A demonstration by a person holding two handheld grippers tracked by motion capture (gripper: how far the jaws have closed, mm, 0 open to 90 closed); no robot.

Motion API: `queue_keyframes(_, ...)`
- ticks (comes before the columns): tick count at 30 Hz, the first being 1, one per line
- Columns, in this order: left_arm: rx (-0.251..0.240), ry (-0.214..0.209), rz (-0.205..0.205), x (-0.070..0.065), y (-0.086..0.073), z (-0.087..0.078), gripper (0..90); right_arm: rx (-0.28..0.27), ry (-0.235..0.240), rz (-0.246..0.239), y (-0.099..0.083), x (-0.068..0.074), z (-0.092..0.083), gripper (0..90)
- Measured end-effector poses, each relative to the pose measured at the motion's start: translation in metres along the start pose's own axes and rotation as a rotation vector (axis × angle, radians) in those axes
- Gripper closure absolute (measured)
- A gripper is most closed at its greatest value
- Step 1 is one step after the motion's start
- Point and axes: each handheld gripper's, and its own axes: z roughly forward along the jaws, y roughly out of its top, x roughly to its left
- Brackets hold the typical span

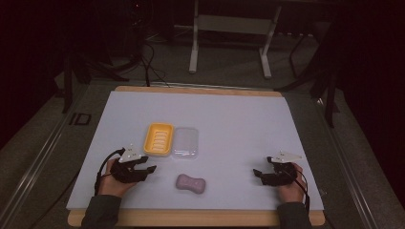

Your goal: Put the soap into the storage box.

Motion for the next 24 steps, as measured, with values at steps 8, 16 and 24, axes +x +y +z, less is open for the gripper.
queue_keyframes(8, -0.004, -0.024, 0.021, -0.003, 0.002, 0.000, 45.8, -0.054, -0.003, 0.005, -0.002, 0.000, -0.005, 18.9)
queue_keyframes(16, 0.008, -0.043, 0.059, -0.009, 0.006, -0.001, 45.0, -0.050, -0.011, -0.002, -0.002, 0.001, -0.004, 19.0)
queue_keyframes(24, 0.027, -0.068, 0.103, -0.013, 0.012, -0.003, 43.6, -0.055, -0.015, -0.009, -0.003, 0.001, -0.005, 19.0)
